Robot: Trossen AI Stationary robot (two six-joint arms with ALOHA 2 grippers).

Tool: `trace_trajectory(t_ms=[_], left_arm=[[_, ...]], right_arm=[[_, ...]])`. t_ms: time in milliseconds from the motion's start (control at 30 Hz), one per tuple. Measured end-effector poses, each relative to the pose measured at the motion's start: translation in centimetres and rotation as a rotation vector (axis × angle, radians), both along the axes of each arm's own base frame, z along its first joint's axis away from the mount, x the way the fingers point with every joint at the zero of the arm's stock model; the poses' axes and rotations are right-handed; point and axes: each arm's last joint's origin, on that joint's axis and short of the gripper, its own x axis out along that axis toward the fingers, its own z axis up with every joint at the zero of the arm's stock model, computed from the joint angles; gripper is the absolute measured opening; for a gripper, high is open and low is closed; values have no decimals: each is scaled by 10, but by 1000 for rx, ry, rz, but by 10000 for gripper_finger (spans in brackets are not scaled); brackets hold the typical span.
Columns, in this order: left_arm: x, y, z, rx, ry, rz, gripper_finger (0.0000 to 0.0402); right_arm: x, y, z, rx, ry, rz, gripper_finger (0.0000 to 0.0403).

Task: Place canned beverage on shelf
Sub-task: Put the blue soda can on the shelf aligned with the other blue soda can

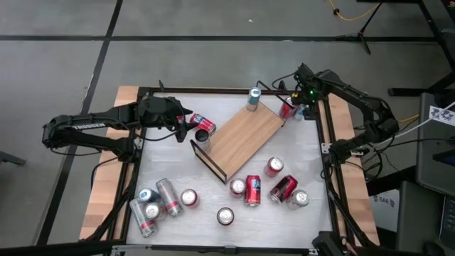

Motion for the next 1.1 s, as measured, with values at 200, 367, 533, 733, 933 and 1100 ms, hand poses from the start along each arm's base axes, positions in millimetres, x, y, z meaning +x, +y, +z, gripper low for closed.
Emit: trace_trajectory(t_ms=[200,367,533,733,933,1100], left_arm=[[0,0,0,0,0,0,293],[0,0,0,0,0,0,293],[0,0,0,0,0,0,293],[0,0,0,0,0,0,293],[0,0,0,0,0,0,293],[0,0,0,0,0,0,293]], right_arm=[[0,0,0,8,-7,1,333],[0,1,0,9,-7,-4,333],[0,1,0,8,-11,-24,333],[0,0,0,8,-11,-25,307],[0,1,0,12,-16,-24,242],[-1,3,1,32,-9,-74,220]])
